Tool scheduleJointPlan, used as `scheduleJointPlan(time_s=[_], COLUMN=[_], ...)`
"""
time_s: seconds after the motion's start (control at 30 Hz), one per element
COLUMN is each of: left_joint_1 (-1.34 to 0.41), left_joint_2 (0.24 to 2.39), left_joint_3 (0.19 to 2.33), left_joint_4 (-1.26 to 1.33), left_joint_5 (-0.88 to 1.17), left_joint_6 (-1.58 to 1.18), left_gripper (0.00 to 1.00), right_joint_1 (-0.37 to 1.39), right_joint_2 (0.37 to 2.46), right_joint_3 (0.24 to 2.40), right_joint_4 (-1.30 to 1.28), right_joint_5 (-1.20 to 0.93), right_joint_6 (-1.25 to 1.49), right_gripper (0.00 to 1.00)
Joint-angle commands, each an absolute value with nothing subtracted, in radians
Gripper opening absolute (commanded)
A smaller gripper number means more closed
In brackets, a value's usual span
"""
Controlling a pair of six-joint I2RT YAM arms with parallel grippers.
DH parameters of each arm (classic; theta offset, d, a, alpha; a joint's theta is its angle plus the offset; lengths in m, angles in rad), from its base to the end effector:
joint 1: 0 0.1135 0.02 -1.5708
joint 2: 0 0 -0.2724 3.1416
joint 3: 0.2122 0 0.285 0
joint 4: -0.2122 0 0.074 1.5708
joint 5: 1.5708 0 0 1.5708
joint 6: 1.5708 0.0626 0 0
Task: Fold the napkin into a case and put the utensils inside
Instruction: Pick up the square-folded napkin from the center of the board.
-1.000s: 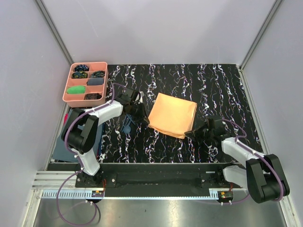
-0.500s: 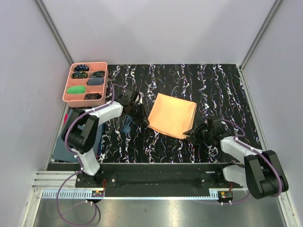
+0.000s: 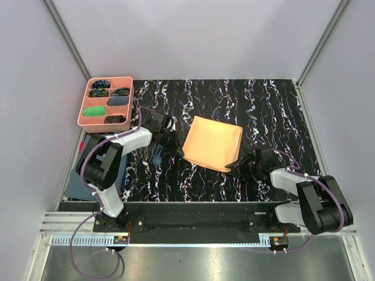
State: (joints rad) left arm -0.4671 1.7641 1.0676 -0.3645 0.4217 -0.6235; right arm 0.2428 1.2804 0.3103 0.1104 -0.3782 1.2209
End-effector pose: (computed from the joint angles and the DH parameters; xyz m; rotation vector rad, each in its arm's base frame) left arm 0.3354 -0.1978 0.1337 -0.0628 2.7915 -0.8869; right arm 0.2228 0.0790 0.0784 1.0849 2.4418 1.0408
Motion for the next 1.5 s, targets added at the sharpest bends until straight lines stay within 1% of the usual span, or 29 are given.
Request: scheduleJointPlan(time_s=[0.0,0.13,0.27,0.3,0.37,0.4,0.5,0.67,0.8,1.0,1.03,1.23,1.33,1.47], left_joint_1=[-0.462,-0.462,-0.463,-0.462,-0.462,-0.462,-0.463,-0.462,-0.462,-0.462,-0.462,-0.445,-0.427,-0.405], left_joint_2=[1.746,1.741,1.738,1.738,1.732,1.730,1.720,1.675,1.670,1.755,1.772,1.904,1.948,1.989], left_joint_3=[1.049,1.046,1.042,1.042,1.040,1.040,1.048,1.075,1.117,1.228,1.277,1.489,1.537,1.548], left_joint_4=[-0.328,-0.328,-0.324,-0.324,-0.322,-0.322,-0.321,-0.322,-0.319,-0.229,-0.224,-0.204,-0.137,0.079], left_joint_5=[0.419,0.416,0.419,0.419,0.420,0.425,0.454,0.488,0.503,0.560,0.560,0.545,0.551,0.563], left_joint_6=[-0.632,-0.634,-0.637,-0.637,-0.638,-0.640,-0.647,-0.675,-0.702,-0.807,-0.825,-0.900,-0.946,-1.020], left_gripper=[0.00,0.00,0.00,0.00,0.00,0.00,0.00,0.00,0.00,0.00,0.00,0.00,0.00,0.00], right_joint_1=[0.259,0.264,0.267,0.265,0.265,0.267,0.267,0.265,0.250,0.166,0.137,0.051,0.025,0.005], right_joint_2=[1.301,1.295,1.305,1.308,1.307,1.304,1.260,1.091,1.063,1.218,1.268,1.454,1.540,1.623], right_joint_3=[0.307,0.302,0.285,0.284,0.285,0.288,0.317,0.402,0.497,0.718,0.791,1.072,1.170,1.278], right_joint_4=[0.147,0.153,0.184,0.192,0.204,0.204,0.152,-0.038,-0.139,-0.172,-0.181,-0.242,-0.241,-0.242], right_joint_5=[-0.367,-0.364,-0.359,-0.360,-0.365,-0.368,-0.362,-0.302,-0.275,-0.311,-0.321,-0.370,-0.405,-0.419], right_joint_6=[1.233,1.246,1.252,1.253,1.253,1.252,1.217,1.154,1.042,0.827,0.804,0.667,0.638,0.609], right_gripper=[0.41,0.37,0.26,0.16,0.08,0.00,0.00,0.00,0.00,0.00,0.00,0.00,0.00,0.00])
